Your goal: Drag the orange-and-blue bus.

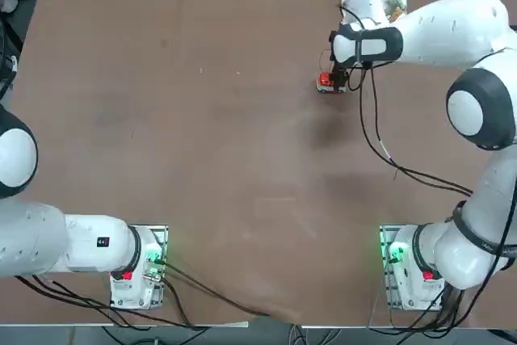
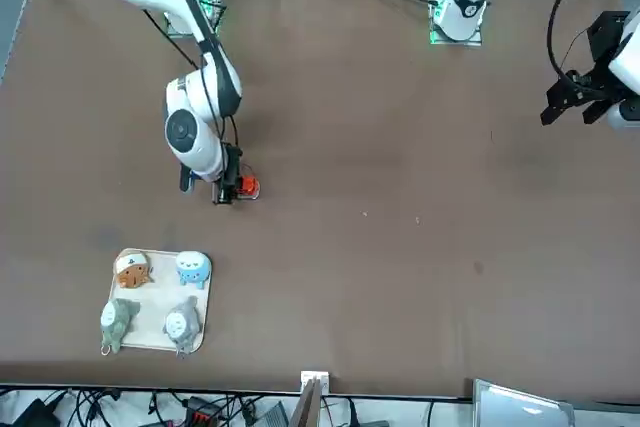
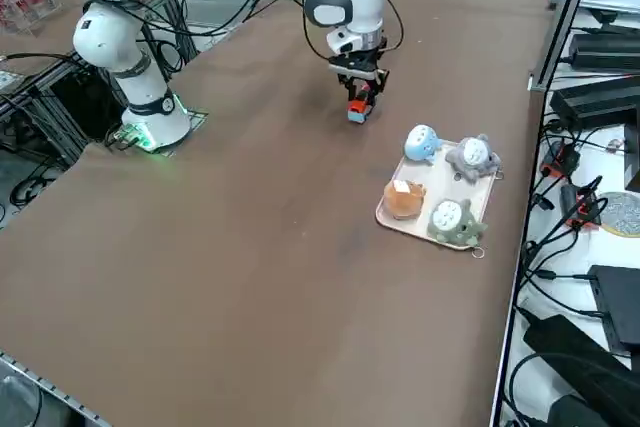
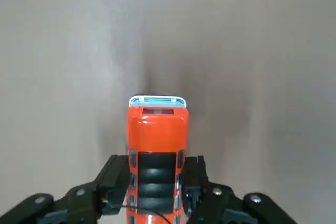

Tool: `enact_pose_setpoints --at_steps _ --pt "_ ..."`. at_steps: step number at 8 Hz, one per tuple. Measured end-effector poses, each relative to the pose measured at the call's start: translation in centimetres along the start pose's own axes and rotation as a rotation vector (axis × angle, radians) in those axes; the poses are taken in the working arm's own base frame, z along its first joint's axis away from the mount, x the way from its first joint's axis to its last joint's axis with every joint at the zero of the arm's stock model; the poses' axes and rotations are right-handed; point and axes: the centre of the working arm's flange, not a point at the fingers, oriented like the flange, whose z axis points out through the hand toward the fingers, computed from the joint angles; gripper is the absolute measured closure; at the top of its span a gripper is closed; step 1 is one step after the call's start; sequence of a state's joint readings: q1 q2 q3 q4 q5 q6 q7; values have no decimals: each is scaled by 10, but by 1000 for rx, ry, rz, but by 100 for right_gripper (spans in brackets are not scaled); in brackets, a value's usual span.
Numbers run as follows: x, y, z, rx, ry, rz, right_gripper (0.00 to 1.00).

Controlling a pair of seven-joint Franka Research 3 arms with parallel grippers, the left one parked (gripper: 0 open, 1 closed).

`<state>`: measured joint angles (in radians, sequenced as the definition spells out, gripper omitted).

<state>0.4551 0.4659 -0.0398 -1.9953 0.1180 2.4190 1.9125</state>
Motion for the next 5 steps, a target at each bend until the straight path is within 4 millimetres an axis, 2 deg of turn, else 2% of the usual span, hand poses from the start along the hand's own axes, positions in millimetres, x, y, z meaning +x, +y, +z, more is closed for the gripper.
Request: enact_pose_setpoints --at_steps 3,4,5 --pt "-3 0 0 1 0 5 44" --pt "-3 2 7 -7 5 3 31" --pt "-5 4 24 -24 15 0 14"
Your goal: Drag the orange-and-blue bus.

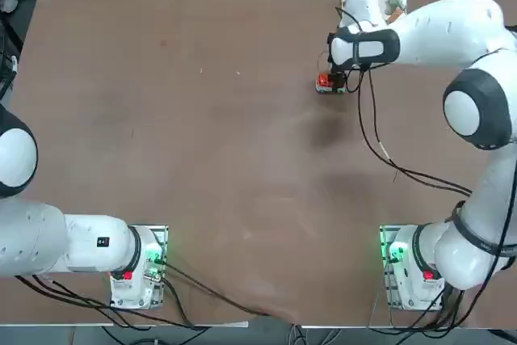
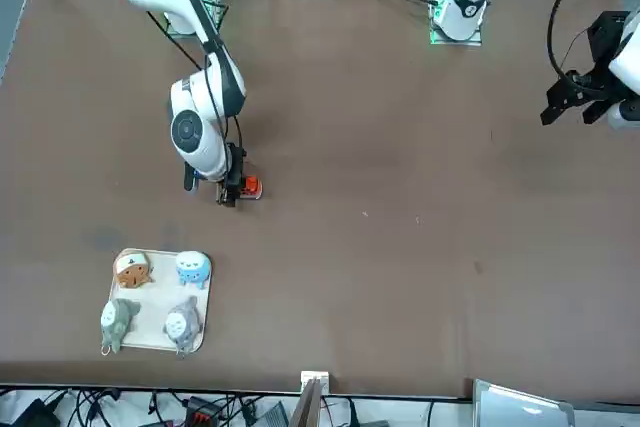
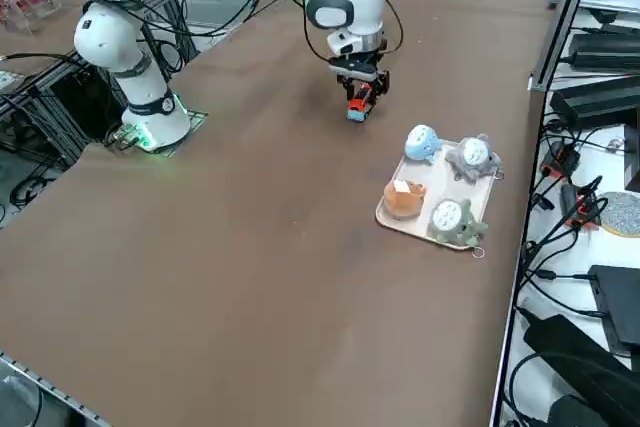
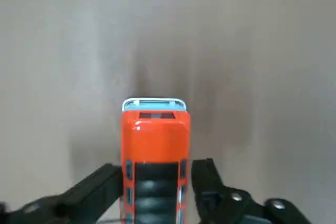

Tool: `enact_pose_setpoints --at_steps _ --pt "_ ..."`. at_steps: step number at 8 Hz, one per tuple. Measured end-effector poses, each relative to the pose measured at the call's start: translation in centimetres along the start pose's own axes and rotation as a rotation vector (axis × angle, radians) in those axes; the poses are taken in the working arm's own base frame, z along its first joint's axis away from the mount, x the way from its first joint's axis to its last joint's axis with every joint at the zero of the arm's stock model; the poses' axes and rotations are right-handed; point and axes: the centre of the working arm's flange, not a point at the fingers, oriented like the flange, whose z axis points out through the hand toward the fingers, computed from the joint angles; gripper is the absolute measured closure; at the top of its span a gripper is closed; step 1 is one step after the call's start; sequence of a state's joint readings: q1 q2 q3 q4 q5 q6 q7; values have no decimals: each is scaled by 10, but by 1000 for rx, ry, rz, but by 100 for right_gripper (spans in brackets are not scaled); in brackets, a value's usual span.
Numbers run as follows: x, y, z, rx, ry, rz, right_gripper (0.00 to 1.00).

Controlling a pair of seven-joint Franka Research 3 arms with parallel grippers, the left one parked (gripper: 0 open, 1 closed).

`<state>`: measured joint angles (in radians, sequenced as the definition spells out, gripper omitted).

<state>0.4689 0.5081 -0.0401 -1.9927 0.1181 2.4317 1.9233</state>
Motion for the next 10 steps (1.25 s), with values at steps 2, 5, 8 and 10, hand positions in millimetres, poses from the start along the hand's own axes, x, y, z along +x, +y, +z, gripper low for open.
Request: enact_pose_setpoints --at_steps 2,5,8,10 --pt "0 2 19 -24 15 -1 0" --pt "-1 -10 0 -82 35 7 0" --pt "-5 -17 -31 -135 47 -11 0" --pt "-10 -14 -70 -208 58 -74 0"
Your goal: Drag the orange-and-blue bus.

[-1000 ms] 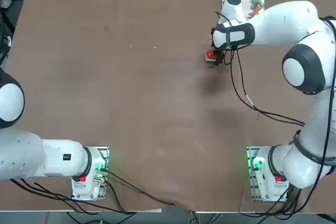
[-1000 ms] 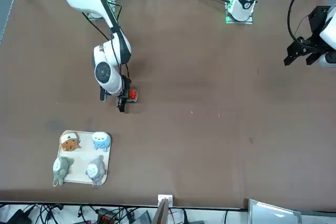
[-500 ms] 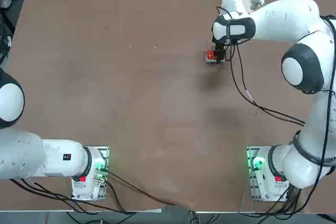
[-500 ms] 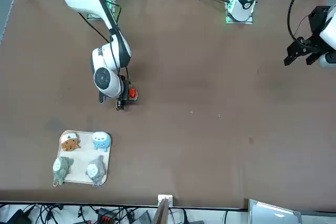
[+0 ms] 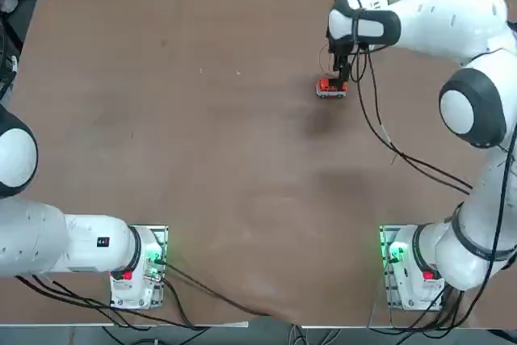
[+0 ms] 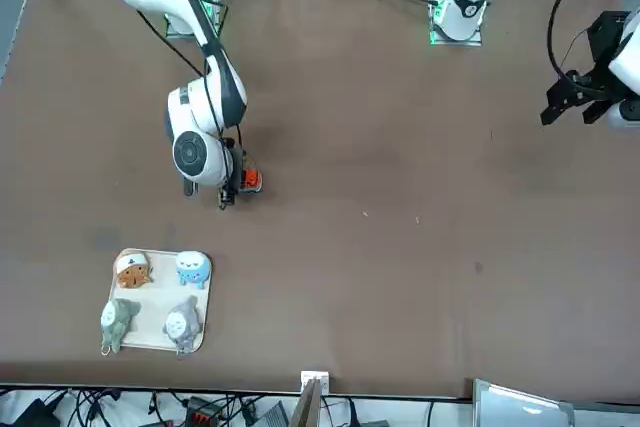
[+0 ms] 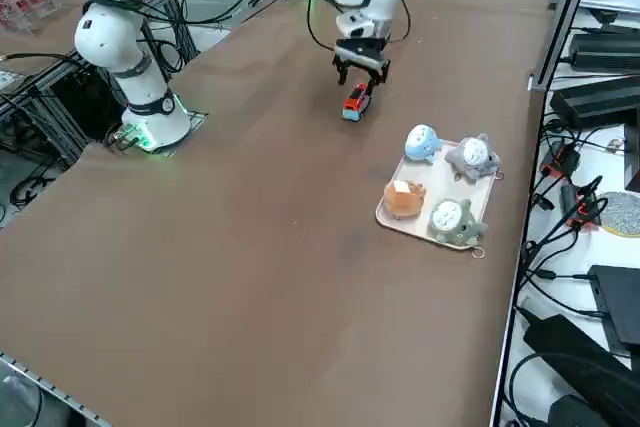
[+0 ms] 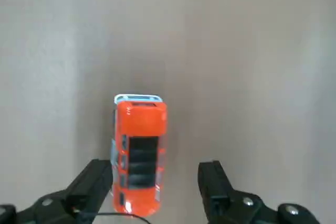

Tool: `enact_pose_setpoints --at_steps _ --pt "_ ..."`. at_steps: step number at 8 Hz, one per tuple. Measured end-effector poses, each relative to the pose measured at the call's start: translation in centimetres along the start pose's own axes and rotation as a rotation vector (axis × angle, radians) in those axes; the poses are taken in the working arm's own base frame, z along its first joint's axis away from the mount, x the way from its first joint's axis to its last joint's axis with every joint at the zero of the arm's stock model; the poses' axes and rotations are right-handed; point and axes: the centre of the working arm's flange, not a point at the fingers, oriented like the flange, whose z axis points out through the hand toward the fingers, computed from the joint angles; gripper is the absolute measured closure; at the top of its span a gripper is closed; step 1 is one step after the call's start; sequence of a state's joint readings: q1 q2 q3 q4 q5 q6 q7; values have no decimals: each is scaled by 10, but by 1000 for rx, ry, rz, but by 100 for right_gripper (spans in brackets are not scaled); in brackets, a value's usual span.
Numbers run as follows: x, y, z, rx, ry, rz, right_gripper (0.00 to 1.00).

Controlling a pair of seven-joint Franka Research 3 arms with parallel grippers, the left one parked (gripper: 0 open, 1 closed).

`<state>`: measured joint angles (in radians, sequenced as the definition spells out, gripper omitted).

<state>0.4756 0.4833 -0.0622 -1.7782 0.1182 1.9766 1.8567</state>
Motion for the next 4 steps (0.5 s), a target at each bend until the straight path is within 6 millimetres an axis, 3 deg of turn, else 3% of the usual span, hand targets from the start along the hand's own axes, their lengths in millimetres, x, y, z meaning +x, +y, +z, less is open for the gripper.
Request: enact_pose_setpoints --at_steps 2,4 --pt "-1 9 -51 -47 8 -114 0" --pt "13 12 -105 -74 20 -307 0"
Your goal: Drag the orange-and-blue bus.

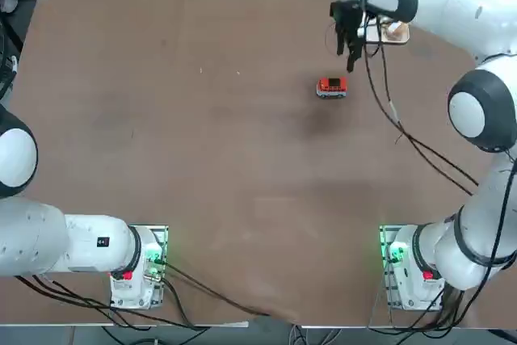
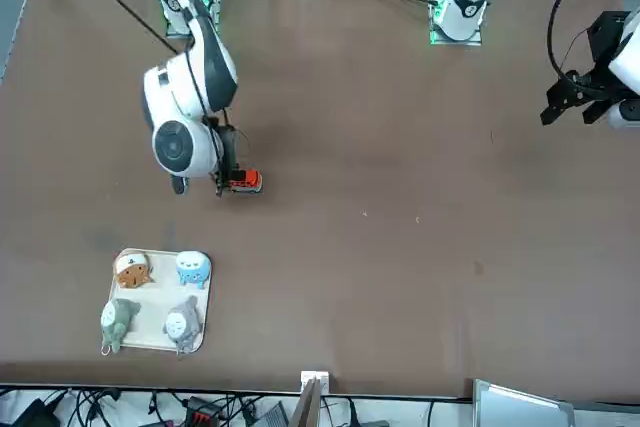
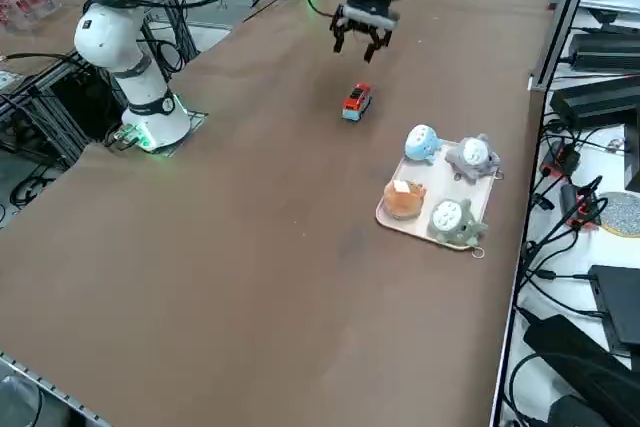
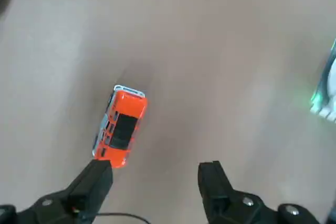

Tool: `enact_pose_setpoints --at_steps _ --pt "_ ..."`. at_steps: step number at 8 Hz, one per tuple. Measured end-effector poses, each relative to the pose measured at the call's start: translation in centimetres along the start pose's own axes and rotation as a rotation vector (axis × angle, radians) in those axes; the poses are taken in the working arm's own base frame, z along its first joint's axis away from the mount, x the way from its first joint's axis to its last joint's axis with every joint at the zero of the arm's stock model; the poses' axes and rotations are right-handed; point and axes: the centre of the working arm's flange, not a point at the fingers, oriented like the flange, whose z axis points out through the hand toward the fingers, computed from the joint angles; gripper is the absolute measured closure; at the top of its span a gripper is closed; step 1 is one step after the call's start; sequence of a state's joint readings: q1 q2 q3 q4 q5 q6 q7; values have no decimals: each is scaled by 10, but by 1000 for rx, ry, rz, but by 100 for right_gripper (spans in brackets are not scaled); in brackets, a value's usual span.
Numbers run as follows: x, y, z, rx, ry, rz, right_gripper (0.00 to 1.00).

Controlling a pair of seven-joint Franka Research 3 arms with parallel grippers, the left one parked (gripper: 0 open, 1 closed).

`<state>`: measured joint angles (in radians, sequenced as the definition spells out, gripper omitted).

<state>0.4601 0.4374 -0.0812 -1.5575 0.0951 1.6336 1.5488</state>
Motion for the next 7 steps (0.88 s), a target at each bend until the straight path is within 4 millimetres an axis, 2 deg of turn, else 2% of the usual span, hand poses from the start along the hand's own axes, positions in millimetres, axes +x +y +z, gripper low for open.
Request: enact_pose_setpoints --at_steps 1,3,5,7 --pt "17 8 -23 -15 -2 -98 0" --pt "66 28 -69 4 -4 -312 0" --pt "122 67 -112 44 -4 -542 0" --pt "167 104 -141 86 9 -753 0"
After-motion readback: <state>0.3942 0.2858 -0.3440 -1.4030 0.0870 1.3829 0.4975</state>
